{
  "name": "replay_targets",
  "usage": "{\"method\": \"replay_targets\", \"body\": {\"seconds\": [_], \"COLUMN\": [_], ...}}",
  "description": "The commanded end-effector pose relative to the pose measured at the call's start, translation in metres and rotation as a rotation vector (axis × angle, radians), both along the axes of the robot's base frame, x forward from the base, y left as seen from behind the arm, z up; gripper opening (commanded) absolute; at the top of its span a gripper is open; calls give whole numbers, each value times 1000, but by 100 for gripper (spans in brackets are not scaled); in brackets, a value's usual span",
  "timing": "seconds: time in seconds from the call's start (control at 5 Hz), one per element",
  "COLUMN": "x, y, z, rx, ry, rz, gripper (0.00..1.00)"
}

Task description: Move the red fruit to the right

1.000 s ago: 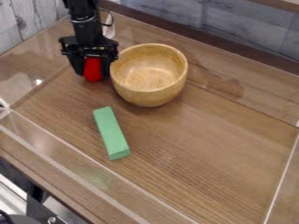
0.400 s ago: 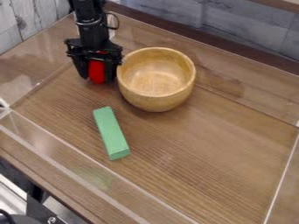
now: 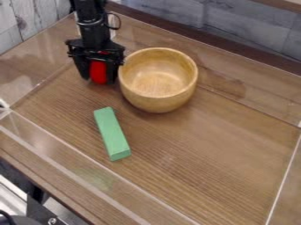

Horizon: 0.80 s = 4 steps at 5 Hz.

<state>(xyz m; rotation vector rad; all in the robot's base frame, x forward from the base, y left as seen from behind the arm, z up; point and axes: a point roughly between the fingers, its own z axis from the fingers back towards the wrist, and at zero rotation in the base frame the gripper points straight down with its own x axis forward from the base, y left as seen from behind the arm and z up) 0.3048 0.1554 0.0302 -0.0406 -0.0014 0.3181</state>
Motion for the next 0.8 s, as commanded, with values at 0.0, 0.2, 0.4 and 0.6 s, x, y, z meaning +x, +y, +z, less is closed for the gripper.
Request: {"method": "replay_targets", "body": {"seconds": [0.0, 0.2, 0.4, 0.6], "x": [10, 10, 12, 14], "y": [1, 1, -5, -10], "z": [18, 20, 30, 40], "rx": [21, 18, 17, 16], "ry": [-49, -50, -51, -51], "rz": [-30, -63, -51, -37], "gripper": [0, 0, 0, 0]}}
